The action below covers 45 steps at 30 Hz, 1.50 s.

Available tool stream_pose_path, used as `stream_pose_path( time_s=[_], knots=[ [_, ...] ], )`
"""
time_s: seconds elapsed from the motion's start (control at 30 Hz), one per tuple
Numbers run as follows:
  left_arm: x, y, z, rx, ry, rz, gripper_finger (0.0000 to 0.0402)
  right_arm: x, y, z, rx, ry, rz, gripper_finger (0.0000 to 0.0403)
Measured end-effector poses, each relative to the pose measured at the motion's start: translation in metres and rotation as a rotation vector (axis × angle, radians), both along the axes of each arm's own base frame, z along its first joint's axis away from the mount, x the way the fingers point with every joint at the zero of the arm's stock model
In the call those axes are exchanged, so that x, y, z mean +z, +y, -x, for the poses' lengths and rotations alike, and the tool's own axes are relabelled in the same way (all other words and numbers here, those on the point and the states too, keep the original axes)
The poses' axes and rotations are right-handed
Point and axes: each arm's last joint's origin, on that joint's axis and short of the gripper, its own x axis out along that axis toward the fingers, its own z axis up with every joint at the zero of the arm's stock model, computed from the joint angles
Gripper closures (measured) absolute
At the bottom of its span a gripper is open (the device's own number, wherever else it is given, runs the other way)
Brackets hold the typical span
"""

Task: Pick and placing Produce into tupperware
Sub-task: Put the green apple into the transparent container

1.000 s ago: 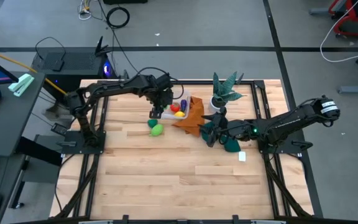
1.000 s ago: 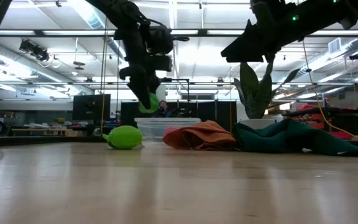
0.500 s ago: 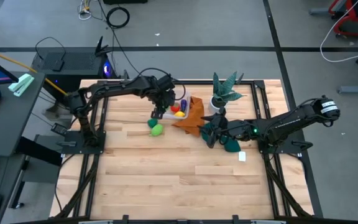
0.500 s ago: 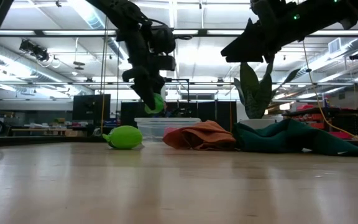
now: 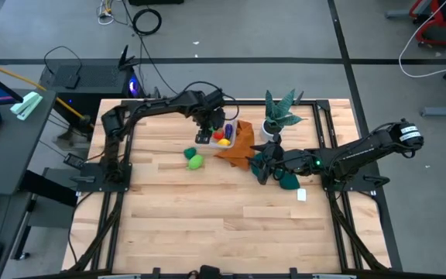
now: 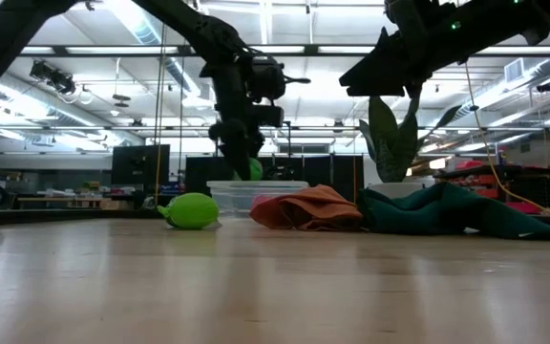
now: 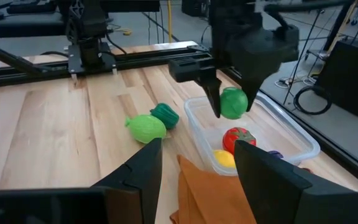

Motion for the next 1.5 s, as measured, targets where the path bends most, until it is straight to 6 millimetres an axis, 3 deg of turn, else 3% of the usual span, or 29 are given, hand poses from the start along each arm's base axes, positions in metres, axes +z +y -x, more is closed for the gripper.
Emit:
stream_pose_path(
  time_s=[0.23,1.5],
  knots=[
    [-0.007,0.012,0.001,0.048,0.037,0.034,0.0159,0.0,0.0,0.0,0.007,0.0,-0.004,0.0239],
    [-0.042,0.01,-0.01,0.042,0.093,0.094,0.0156,0.0,0.001,0.0,0.018,0.004,-0.007,0.0238]
  ],
)
